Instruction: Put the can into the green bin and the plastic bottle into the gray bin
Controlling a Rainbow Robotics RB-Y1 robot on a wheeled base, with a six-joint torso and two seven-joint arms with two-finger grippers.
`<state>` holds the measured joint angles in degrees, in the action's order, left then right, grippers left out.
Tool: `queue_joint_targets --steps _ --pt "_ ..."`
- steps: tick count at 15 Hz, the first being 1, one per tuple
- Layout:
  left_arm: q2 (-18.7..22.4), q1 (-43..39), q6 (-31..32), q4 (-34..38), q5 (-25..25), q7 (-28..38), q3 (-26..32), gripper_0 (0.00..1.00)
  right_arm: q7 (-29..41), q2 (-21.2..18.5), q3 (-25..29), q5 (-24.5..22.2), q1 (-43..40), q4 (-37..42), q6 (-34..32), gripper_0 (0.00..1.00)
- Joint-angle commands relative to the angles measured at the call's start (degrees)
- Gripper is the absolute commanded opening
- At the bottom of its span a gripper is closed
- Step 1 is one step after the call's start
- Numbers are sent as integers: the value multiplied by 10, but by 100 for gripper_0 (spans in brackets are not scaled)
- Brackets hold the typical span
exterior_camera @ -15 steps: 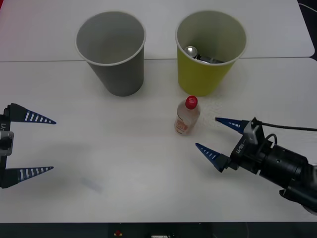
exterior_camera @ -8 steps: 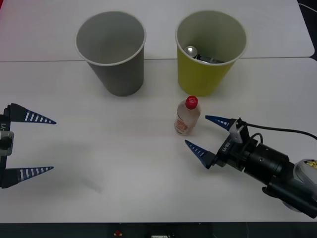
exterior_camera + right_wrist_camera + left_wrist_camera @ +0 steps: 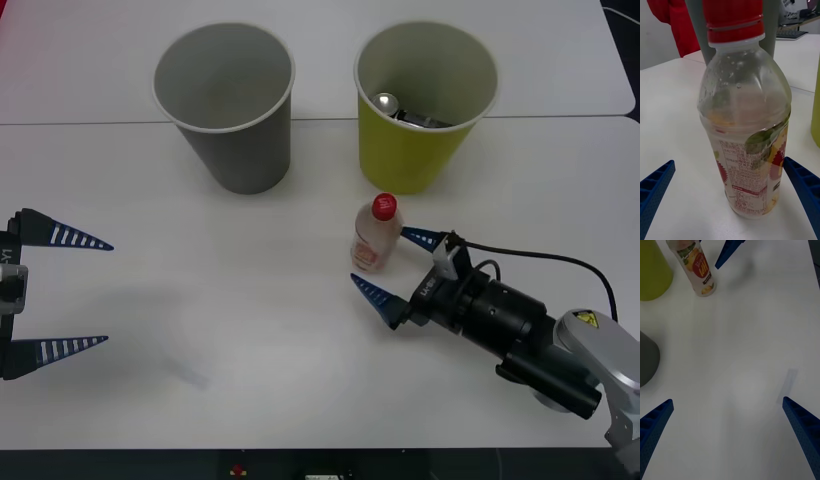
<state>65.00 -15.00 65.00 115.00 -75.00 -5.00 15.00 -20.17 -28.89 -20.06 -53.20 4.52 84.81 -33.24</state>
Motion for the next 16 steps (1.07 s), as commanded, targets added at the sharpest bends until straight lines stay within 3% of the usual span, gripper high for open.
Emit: queue_joint_targets --steps 1,11,12,13,16 --pt "0 0 0 0 0 0 0 100 -8 14 -3 -1 17 -21 0 100" --pt "0 0 0 0 0 0 0 100 -26 37 -5 0 54 -55 5 100" --pt "0 0 0 0 0 0 0 100 -27 38 -5 0 54 -55 5 34" --pt "0 0 0 0 0 0 0 100 -27 37 -4 0 55 -55 5 0" --pt "0 0 0 0 0 0 0 100 -27 37 -5 0 57 -55 5 0"
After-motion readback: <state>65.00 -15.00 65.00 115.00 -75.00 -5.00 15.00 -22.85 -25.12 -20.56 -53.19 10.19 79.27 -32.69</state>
